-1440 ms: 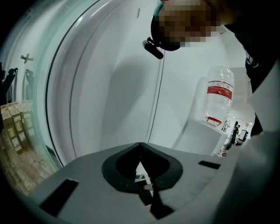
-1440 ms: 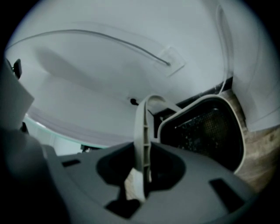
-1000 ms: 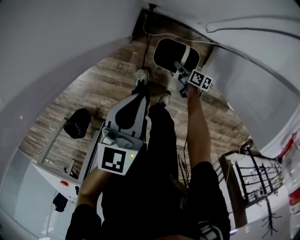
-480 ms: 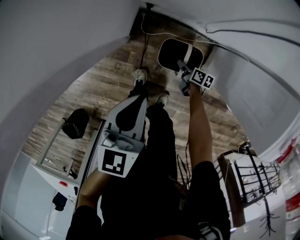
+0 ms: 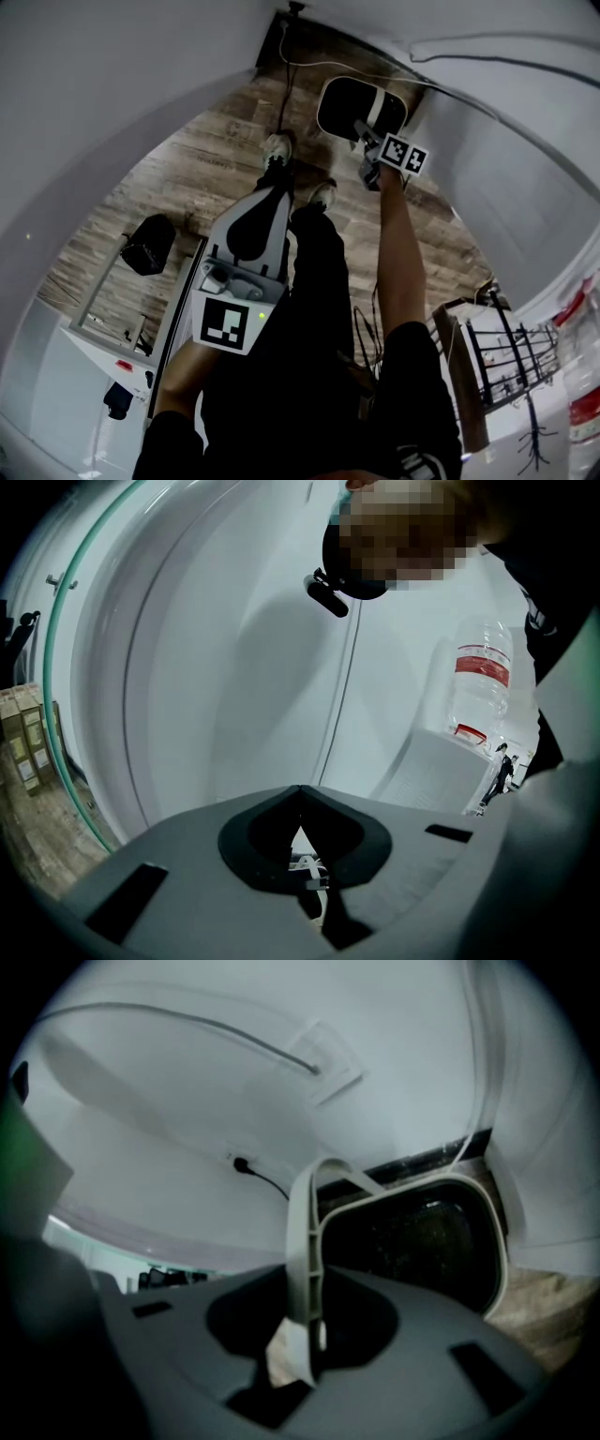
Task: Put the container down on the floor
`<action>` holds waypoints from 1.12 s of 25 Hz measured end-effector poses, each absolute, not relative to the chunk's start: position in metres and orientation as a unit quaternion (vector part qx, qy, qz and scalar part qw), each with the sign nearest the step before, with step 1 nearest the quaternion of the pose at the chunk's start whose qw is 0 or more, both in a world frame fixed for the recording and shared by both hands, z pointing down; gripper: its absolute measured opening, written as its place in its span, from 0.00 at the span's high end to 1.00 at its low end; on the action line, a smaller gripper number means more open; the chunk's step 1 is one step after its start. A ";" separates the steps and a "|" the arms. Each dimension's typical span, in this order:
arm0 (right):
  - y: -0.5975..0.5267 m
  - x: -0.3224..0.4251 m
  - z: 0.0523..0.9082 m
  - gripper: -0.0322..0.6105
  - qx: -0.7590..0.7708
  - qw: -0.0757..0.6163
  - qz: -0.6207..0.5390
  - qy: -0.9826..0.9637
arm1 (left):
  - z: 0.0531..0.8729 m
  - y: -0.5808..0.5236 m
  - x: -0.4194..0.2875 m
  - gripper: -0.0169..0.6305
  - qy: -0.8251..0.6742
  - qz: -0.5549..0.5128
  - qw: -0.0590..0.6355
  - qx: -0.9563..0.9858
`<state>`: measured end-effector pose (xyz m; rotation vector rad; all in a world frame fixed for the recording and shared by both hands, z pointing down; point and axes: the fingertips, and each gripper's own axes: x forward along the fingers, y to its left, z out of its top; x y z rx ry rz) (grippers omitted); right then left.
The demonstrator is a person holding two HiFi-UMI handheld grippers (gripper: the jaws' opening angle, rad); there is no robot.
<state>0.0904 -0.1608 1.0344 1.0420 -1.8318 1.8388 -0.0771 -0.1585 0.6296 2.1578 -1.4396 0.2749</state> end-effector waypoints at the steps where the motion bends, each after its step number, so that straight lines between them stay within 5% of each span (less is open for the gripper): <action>1: -0.160 0.092 1.035 0.79 0.371 0.173 0.647 -0.643 | 0.631 -0.158 -0.077 0.93 -0.533 0.101 0.265 0.797; 10: -0.154 0.128 1.043 0.79 0.441 0.244 0.599 -0.623 | 0.629 -0.153 -0.071 0.93 -0.530 0.097 0.273 0.797; 16: -0.151 0.128 1.041 0.66 0.446 0.287 0.578 -0.621 | 0.627 -0.147 -0.072 0.93 -0.528 0.098 0.277 0.796; 28: -0.139 0.143 1.021 0.65 0.478 0.307 0.550 -0.612 | 0.612 -0.137 -0.068 0.93 -0.520 0.093 0.276 0.803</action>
